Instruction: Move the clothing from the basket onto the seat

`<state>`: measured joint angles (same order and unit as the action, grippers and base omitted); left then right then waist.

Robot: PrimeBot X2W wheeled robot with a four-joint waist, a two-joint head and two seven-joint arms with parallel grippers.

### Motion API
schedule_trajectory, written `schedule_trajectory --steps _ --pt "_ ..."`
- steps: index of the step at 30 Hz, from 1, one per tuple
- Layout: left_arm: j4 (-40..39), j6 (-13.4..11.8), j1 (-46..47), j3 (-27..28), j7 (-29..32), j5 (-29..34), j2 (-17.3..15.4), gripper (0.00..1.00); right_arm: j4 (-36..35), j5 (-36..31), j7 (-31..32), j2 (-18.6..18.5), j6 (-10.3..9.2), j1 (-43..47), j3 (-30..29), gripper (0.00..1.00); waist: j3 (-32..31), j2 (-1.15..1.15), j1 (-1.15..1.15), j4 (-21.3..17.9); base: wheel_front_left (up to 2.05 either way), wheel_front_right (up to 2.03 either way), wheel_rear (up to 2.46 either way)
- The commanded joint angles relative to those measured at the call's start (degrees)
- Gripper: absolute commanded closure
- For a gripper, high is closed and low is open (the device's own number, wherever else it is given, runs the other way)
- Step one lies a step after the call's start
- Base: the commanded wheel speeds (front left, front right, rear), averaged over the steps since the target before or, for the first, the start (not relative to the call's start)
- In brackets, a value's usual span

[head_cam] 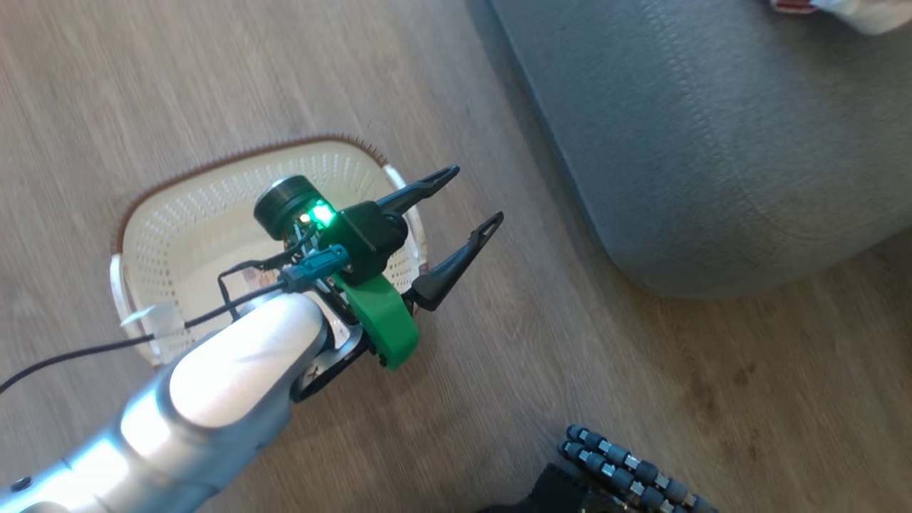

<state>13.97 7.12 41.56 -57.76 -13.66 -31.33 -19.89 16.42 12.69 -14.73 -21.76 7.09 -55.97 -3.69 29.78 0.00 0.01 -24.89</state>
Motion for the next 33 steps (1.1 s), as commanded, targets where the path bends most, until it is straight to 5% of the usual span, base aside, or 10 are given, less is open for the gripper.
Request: schedule_trajectory --steps 1,14,24,31,32,33 --pt "-2.3 0.4 2.2 1.4 0.0 0.3 -1.0 0.0 -0.6 -0.9 -0.2 -2.5 0.4 -2.1 -1.4 1.0 2.2 0.0 -0.01 1.4 0.0 0.0 0.0" --pt "-4.1 0.1 2.2 1.4 0.7 0.4 -4.1 0.0 11.2 -13.5 6.8 -13.0 0.4 -13.6 -21.4 1.0 9.8 0.0 -0.01 6.0 0.0 0.0 0.0" --pt "-3.7 -0.6 -0.3 1.5 -0.1 -0.3 -5.2 0.0 17.6 -16.3 12.0 -6.3 0.4 -9.3 -33.8 1.0 13.0 0.0 -0.01 8.2 0.0 0.0 0.0" --pt "-2.9 -0.9 -1.5 1.9 -0.6 -0.7 -5.3 0.0 22.6 -14.3 10.7 -1.8 0.4 -6.3 -32.3 1.0 13.0 0.0 -0.01 9.8 0.0 0.0 0.0" --pt "-2.8 -0.8 -1.6 1.8 -0.7 -0.7 -5.0 0.0 23.5 -13.5 10.3 -1.4 0.4 -5.8 -31.6 0.86 12.8 0.0 -0.01 10.1 0.0 0.0 0.0" --pt "-2.6 -0.8 -1.6 1.8 -0.8 -0.8 -4.7 0.0 24.3 -12.8 9.7 -1.2 0.4 -5.3 -30.9 0.55 12.6 0.0 -0.01 10.3 0.0 0.0 0.0"
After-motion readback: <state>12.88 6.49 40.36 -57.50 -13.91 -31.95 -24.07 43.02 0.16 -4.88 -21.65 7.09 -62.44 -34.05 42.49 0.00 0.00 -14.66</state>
